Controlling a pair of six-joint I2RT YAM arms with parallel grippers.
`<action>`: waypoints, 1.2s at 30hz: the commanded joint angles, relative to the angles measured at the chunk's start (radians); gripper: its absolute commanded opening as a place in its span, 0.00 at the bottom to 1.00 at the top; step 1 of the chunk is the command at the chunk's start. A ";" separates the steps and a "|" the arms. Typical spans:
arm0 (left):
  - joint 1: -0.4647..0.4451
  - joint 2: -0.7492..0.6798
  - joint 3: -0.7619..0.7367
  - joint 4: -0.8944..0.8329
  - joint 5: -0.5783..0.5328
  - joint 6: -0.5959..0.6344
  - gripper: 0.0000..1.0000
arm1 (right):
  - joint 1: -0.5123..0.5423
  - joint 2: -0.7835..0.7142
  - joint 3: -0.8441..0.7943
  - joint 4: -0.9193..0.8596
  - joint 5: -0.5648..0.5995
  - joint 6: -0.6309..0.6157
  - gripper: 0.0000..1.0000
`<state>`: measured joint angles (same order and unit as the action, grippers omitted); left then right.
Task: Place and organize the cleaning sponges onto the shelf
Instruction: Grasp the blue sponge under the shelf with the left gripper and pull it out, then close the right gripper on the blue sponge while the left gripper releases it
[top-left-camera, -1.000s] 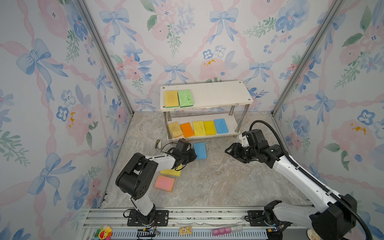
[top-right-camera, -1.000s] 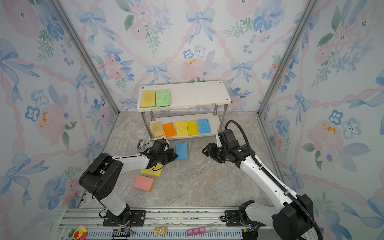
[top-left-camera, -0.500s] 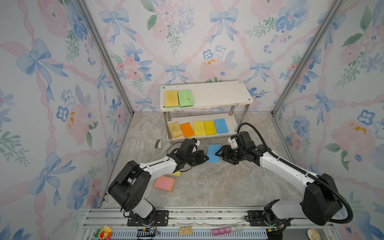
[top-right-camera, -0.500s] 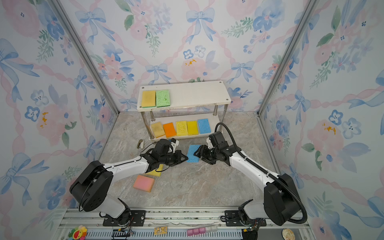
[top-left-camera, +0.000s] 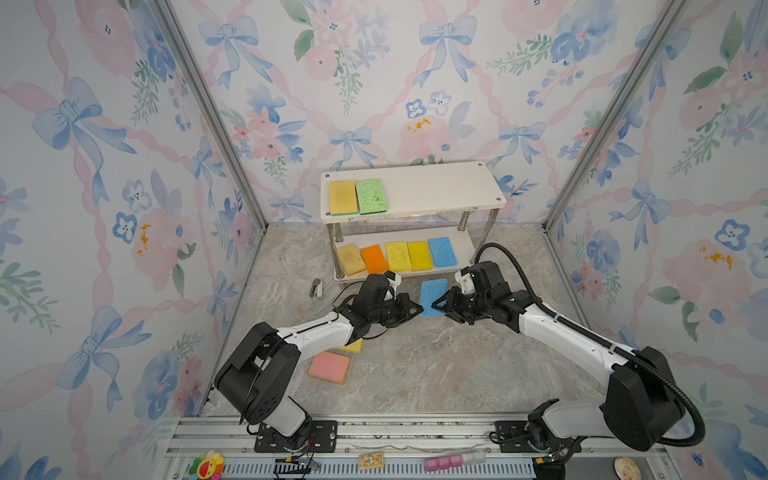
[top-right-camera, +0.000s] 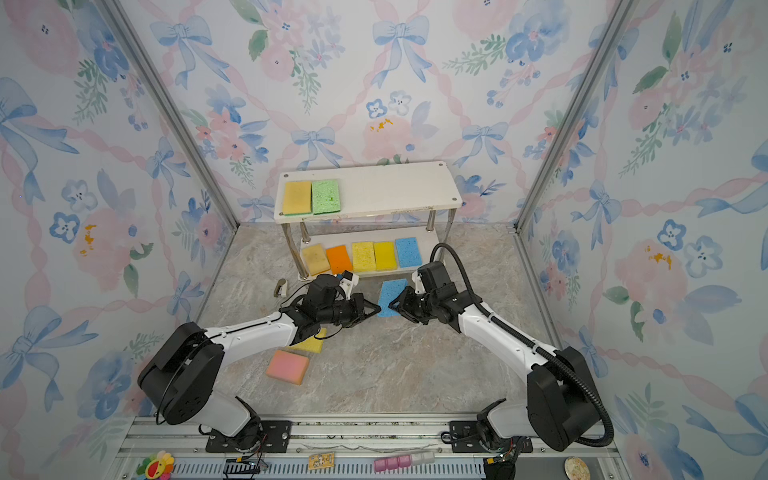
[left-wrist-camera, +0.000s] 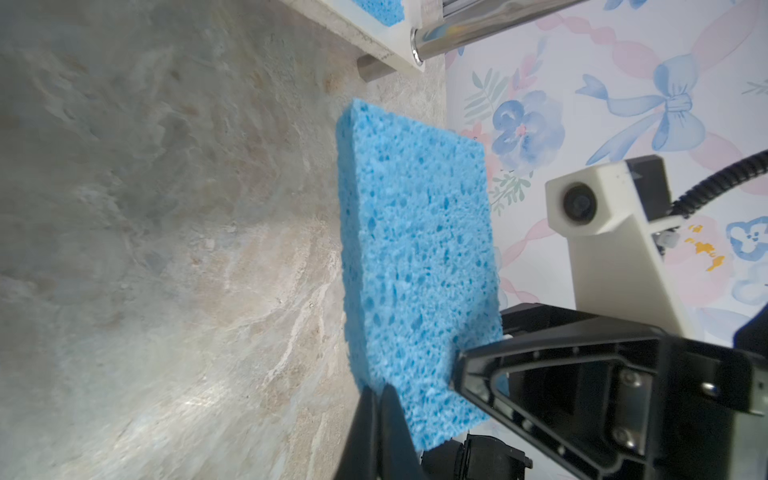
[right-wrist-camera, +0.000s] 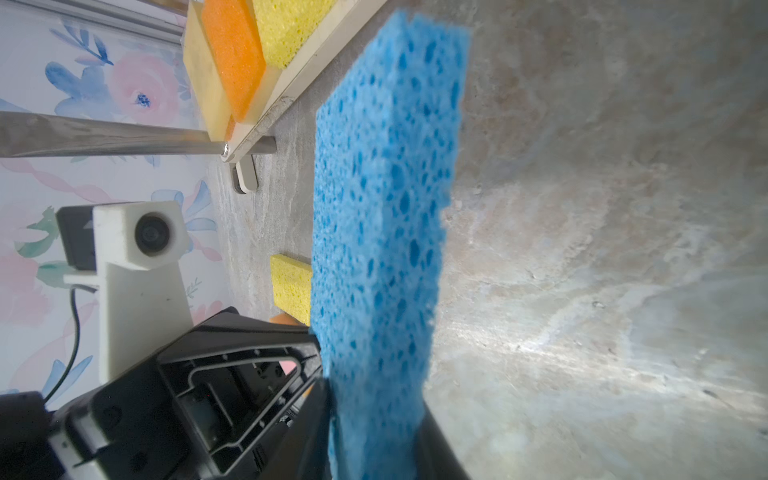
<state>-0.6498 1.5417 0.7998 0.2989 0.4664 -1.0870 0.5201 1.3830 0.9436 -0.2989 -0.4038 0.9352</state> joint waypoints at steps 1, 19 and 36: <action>-0.005 0.003 0.001 0.063 0.026 -0.030 0.19 | 0.000 -0.031 0.020 -0.038 0.009 -0.025 0.17; 0.139 -0.010 0.100 0.216 0.340 -0.031 0.95 | -0.118 -0.034 0.290 -0.246 -0.457 -0.292 0.18; 0.177 -0.062 0.061 0.402 0.321 -0.170 0.51 | -0.038 0.005 0.285 -0.181 -0.475 -0.219 0.19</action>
<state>-0.4763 1.5085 0.8837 0.6300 0.7807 -1.2304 0.4866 1.3777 1.2171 -0.4606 -0.8829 0.7216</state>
